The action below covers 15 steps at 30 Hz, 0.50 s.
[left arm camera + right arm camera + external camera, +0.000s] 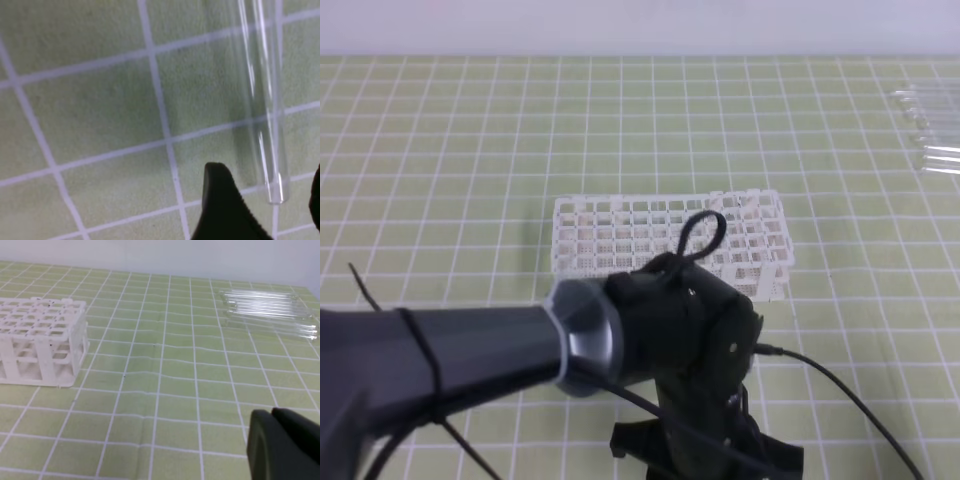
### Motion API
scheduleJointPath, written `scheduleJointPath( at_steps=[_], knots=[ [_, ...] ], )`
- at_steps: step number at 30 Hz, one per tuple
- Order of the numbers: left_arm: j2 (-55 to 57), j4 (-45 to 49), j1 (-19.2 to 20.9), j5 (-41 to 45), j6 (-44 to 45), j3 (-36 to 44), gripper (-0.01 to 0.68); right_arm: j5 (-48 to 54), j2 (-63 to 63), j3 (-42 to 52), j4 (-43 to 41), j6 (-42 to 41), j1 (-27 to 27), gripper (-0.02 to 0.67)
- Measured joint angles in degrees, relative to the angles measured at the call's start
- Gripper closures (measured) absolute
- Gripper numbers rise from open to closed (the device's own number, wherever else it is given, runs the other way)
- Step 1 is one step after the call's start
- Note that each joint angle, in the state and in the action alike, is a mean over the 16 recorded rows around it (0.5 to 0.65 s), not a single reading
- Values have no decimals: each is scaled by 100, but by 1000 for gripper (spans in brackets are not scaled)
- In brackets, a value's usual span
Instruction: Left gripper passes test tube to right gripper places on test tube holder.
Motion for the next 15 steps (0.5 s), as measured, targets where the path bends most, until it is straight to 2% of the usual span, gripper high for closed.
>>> scheduleJointPath(
  at_steps=[15],
  knots=[
    [398, -119, -98, -69, -34, -9, 644, 0, 0, 0, 0, -1, 0, 651]
  ],
)
